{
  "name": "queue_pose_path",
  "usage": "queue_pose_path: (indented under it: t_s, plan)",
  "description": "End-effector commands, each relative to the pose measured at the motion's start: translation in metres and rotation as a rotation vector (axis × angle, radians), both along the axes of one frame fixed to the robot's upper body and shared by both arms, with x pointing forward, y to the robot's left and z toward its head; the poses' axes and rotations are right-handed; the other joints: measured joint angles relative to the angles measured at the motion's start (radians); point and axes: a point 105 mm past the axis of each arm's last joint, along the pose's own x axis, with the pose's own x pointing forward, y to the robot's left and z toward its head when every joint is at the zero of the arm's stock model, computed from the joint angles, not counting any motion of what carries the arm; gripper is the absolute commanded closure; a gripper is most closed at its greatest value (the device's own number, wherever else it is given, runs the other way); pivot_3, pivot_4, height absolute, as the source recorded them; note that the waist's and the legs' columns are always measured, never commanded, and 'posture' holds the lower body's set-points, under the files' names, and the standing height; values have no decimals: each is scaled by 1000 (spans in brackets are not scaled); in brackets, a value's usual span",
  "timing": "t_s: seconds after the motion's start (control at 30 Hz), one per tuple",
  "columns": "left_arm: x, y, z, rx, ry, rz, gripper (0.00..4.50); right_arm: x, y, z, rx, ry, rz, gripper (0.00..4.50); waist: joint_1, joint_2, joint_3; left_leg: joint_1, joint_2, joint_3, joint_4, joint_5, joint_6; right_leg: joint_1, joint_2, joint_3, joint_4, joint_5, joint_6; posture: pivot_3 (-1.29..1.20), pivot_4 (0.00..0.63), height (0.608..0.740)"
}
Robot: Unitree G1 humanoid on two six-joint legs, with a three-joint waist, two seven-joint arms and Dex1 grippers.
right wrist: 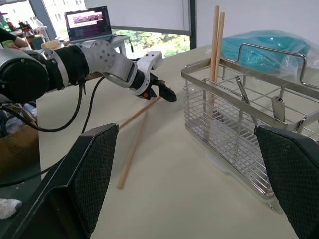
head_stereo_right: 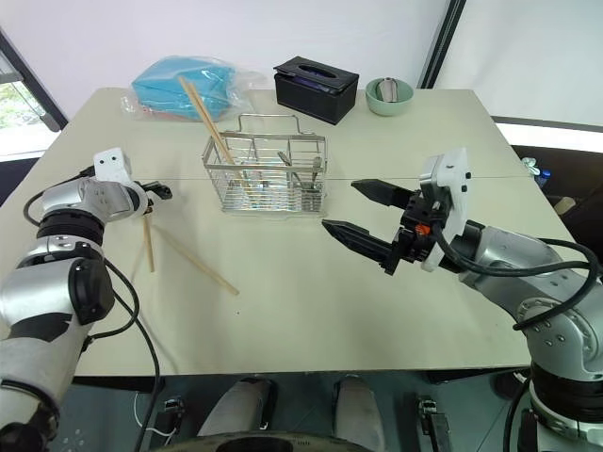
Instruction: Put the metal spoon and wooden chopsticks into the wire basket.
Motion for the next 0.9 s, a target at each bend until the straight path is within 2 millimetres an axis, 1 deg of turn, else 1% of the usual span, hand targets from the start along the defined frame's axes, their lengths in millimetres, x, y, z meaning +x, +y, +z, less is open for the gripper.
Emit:
queue_pose_path:
  t_s: [0.03, 0.1, 0.2, 0.23, 0.37, 0.43, 0.5, 0.57, 0.67, 0.7, 0.77, 0.8, 0.87, 0.9]
  plan:
    - [0, -3, -1, -34, 8, 13, 1875, -5, 0, 12, -3, -68, 7, 0, 1, 0, 0, 0, 0, 0, 0, 0, 0, 0, 0, 0, 0, 0, 0, 0, 150, 655]
    - [0, -2, -1, -32, 7, 22, 2929, -3, 1, 13, -4, -71, 5, 0, 4, 0, 0, 0, 0, 0, 0, 0, 0, 0, 0, 0, 0, 0, 0, 0, 150, 655]
    - [0, 1, 2, -33, -1, 40, 4383, 0, 4, 16, -2, -77, 6, 0, 5, 0, 0, 0, -1, 0, 1, 0, 0, 0, -1, 0, 0, 0, 0, 0, 150, 655]
    - [0, 2, 3, -34, -4, 45, 4487, 1, 5, 16, -2, -78, 7, 0, 4, 0, 0, 0, -1, 0, 1, 0, 0, 0, -1, 0, 0, 0, 0, 0, 150, 655]
    - [0, 9, 9, -21, -27, 71, 4487, 3, 9, 16, -10, -75, 14, 0, 3, 0, 0, 0, -1, 0, 1, 0, 0, 0, -1, 0, 0, 0, 0, 0, 150, 655]
    - [1, 18, 17, 5, -61, 91, 4487, 2, 10, 16, -19, -71, 19, 0, 2, 0, 0, 0, -1, 0, 0, 0, 0, 0, -1, 0, 0, 0, 0, 0, 150, 655]
    - [2, 26, 27, 22, -106, 113, 4487, 3, 8, 16, -28, -67, 19, 0, 1, 0, 0, -1, -1, 0, 1, 0, 0, 0, -1, 0, 0, 0, 0, 0, 150, 655]
    - [4, 33, 44, 24, -176, 126, 4487, 3, 6, 16, -53, -62, 20, 0, 1, 0, 0, -1, -1, 0, 1, 0, 0, 0, -1, 0, 0, 0, 1, 0, 150, 655]
    - [6, 39, 65, 14, -260, 126, 4487, 2, 3, 15, -79, -55, 21, 0, 0, -1, 0, -1, -1, 0, 0, 0, 0, -1, -1, 0, -1, 0, 1, 0, 150, 655]
    - [6, 44, 75, 26, -292, 124, 4487, 2, 2, 15, -85, -54, 20, 0, 1, -1, 0, -1, -1, 0, 0, 0, 0, -1, -1, 0, -1, 0, 1, 0, 150, 655]
    - [3, 56, 105, 71, -383, 118, 4487, 2, 0, 16, -92, -49, 11, 0, 0, -1, 0, -2, -1, 0, 0, 0, 0, -1, -1, 0, -1, 0, 0, 0, 150, 655]
    - [2, 59, 114, 85, -411, 115, 4487, 2, -1, 16, -93, -48, 8, 0, 0, -1, 0, -2, -1, 0, 0, 0, 0, -1, -1, 0, -1, 0, 0, 0, 150, 655]
    - [1, 62, 151, 91, -547, 96, 4487, 3, -3, 16, -88, -43, -4, 0, 0, -1, 0, -2, -1, 0, 0, 0, 0, -1, -1, 0, -1, 0, 0, 0, 150, 655]
    - [0, 62, 163, 92, -591, 90, 4487, 3, -4, 16, -86, -41, -7, 0, 1, -2, 0, -2, -1, 0, 0, 0, 0, -1, -1, 0, -1, 0, 0, 0, 150, 655]
